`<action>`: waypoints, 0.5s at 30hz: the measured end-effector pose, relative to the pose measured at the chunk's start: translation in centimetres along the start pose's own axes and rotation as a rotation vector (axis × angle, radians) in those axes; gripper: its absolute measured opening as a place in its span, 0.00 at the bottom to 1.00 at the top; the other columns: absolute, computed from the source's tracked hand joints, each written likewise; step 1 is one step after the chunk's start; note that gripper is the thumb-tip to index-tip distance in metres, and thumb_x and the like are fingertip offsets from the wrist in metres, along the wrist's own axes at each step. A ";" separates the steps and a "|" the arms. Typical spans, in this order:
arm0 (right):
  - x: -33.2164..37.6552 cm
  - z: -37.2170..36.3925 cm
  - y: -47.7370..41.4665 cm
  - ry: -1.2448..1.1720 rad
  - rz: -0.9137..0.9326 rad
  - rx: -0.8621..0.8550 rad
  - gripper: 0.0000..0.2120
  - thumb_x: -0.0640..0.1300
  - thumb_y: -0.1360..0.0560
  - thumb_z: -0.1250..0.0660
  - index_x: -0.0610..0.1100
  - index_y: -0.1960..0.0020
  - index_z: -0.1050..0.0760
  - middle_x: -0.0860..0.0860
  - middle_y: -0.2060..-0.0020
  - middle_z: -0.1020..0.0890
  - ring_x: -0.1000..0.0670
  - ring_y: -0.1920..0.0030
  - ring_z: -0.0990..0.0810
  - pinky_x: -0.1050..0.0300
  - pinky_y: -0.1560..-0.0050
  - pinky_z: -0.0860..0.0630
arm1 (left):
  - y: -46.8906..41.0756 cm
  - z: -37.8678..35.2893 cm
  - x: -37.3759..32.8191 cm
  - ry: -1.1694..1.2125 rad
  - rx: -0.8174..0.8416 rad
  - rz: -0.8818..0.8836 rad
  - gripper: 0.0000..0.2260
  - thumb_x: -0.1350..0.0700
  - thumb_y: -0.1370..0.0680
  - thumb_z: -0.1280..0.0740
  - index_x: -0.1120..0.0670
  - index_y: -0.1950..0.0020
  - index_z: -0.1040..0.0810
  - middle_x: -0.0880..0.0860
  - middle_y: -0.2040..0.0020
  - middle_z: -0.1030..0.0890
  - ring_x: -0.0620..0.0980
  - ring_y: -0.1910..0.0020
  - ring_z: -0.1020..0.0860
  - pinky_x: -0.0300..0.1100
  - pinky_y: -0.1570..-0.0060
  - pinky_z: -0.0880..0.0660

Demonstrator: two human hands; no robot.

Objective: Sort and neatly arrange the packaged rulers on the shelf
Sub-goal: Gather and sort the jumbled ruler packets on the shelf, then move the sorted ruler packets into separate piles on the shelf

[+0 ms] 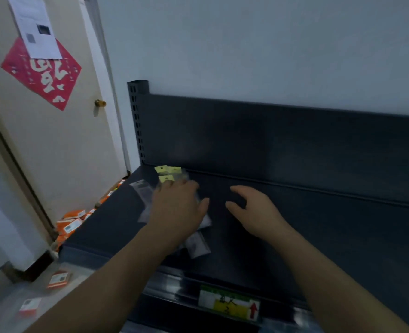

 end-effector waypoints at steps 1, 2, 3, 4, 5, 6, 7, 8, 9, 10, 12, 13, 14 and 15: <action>-0.7 0.9 0.8 0.036 0.003 -0.022 0.25 0.50 0.21 0.37 0.46 0.26 0.37 0.52 0.28 0.34 0.53 0.30 0.34 0.66 0.35 0.40 | 0.1 -0.2 -1.2 -0.007 -0.016 -0.035 0.20 0.41 0.21 0.41 0.49 0.33 0.28 0.51 0.36 0.24 0.54 0.36 0.29 0.48 0.39 0.33; -1.5 1.8 1.6 0.072 0.001 -0.040 0.25 0.50 0.21 0.38 0.46 0.26 0.37 0.51 0.27 0.34 0.53 0.29 0.35 0.66 0.33 0.41 | 0.2 -0.4 -2.4 0.006 -0.027 -0.070 0.20 0.41 0.21 0.41 0.49 0.33 0.28 0.50 0.37 0.24 0.53 0.37 0.28 0.47 0.39 0.33; -2.3 2.7 2.4 0.110 -0.002 -0.054 0.25 0.50 0.21 0.38 0.45 0.26 0.37 0.51 0.27 0.35 0.53 0.28 0.36 0.65 0.31 0.42 | 0.3 -0.6 -3.7 0.036 -0.034 -0.104 0.20 0.41 0.21 0.41 0.49 0.34 0.28 0.50 0.37 0.23 0.52 0.38 0.27 0.46 0.39 0.31; -3.2 3.6 3.2 0.153 -0.006 -0.069 0.25 0.50 0.21 0.38 0.45 0.26 0.37 0.50 0.27 0.35 0.53 0.28 0.37 0.63 0.30 0.44 | 0.4 -0.9 -5.0 0.066 -0.031 -0.133 0.20 0.41 0.21 0.41 0.49 0.34 0.27 0.50 0.38 0.23 0.52 0.39 0.27 0.47 0.40 0.31; -4.1 4.5 4.1 0.198 -0.010 -0.083 0.25 0.50 0.21 0.38 0.45 0.26 0.37 0.50 0.26 0.35 0.52 0.27 0.38 0.62 0.28 0.45 | 0.5 -1.1 -6.5 0.086 -0.021 -0.157 0.19 0.42 0.21 0.41 0.49 0.34 0.27 0.49 0.38 0.23 0.52 0.39 0.27 0.47 0.41 0.30; -5.1 5.4 5.0 0.238 -0.016 -0.098 0.25 0.51 0.21 0.39 0.45 0.26 0.37 0.50 0.26 0.35 0.52 0.27 0.38 0.61 0.27 0.47 | 0.6 -1.4 -8.0 0.094 -0.011 -0.179 0.19 0.42 0.21 0.41 0.49 0.34 0.28 0.49 0.38 0.23 0.52 0.40 0.27 0.47 0.41 0.30; -6.1 6.4 5.9 0.270 -0.025 -0.115 0.25 0.51 0.21 0.39 0.45 0.26 0.37 0.50 0.26 0.35 0.53 0.27 0.39 0.61 0.27 0.48 | 0.8 -1.6 -9.6 0.103 -0.009 -0.205 0.19 0.42 0.21 0.41 0.49 0.34 0.28 0.49 0.38 0.23 0.52 0.40 0.27 0.46 0.42 0.30; -7.2 7.5 6.9 0.292 -0.038 -0.134 0.25 0.52 0.21 0.40 0.45 0.26 0.37 0.50 0.27 0.35 0.53 0.27 0.39 0.60 0.26 0.50 | 0.9 -1.8 -11.3 0.110 -0.010 -0.235 0.19 0.42 0.21 0.42 0.49 0.33 0.28 0.49 0.38 0.23 0.51 0.40 0.27 0.46 0.43 0.30; -8.2 8.7 8.0 0.310 -0.050 -0.155 0.25 0.52 0.21 0.40 0.45 0.26 0.37 0.51 0.27 0.35 0.53 0.27 0.39 0.59 0.26 0.51 | 1.2 -2.0 -13.2 0.120 -0.012 -0.265 0.19 0.42 0.21 0.42 0.49 0.33 0.28 0.48 0.38 0.23 0.51 0.40 0.27 0.46 0.43 0.30; -9.2 9.9 9.0 0.328 -0.062 -0.173 0.25 0.51 0.21 0.39 0.45 0.26 0.37 0.51 0.27 0.34 0.53 0.27 0.38 0.59 0.26 0.51 | 1.4 -2.3 -15.1 0.133 -0.008 -0.294 0.19 0.42 0.21 0.42 0.49 0.33 0.28 0.48 0.38 0.23 0.50 0.40 0.26 0.45 0.43 0.29; -11.5 12.6 11.3 0.367 -0.085 -0.201 0.25 0.51 0.21 0.39 0.45 0.27 0.36 0.50 0.28 0.33 0.53 0.28 0.37 0.58 0.26 0.48 | 2.1 -2.9 -19.2 0.155 0.000 -0.342 0.20 0.42 0.21 0.42 0.49 0.33 0.28 0.48 0.38 0.23 0.50 0.40 0.26 0.45 0.43 0.29; -12.7 14.0 12.5 0.379 -0.101 -0.212 0.24 0.50 0.21 0.39 0.45 0.27 0.36 0.50 0.28 0.32 0.52 0.28 0.36 0.59 0.27 0.46 | 2.5 -3.2 -21.3 0.163 0.007 -0.360 0.19 0.42 0.20 0.42 0.49 0.33 0.28 0.48 0.38 0.23 0.50 0.41 0.26 0.45 0.43 0.28; -14.1 15.4 13.8 0.384 -0.119 -0.222 0.24 0.50 0.21 0.39 0.45 0.27 0.35 0.50 0.29 0.31 0.52 0.29 0.35 0.59 0.28 0.44 | 2.9 -3.5 -23.5 0.174 0.014 -0.375 0.19 0.43 0.20 0.42 0.49 0.33 0.28 0.48 0.39 0.23 0.50 0.41 0.26 0.45 0.43 0.28; -15.4 17.0 15.2 0.388 -0.138 -0.232 0.24 0.50 0.21 0.38 0.45 0.27 0.35 0.50 0.30 0.30 0.52 0.30 0.33 0.59 0.28 0.43 | 3.4 -3.9 -25.7 0.185 0.024 -0.393 0.19 0.43 0.20 0.42 0.49 0.33 0.28 0.48 0.39 0.23 0.50 0.41 0.26 0.45 0.43 0.28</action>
Point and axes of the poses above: each hand's wrist, its own y-axis away from the middle knuckle, its own z-axis out of the back of the hand, x = y × z, the point moved 4 cm from there along -y, towards the middle knuckle
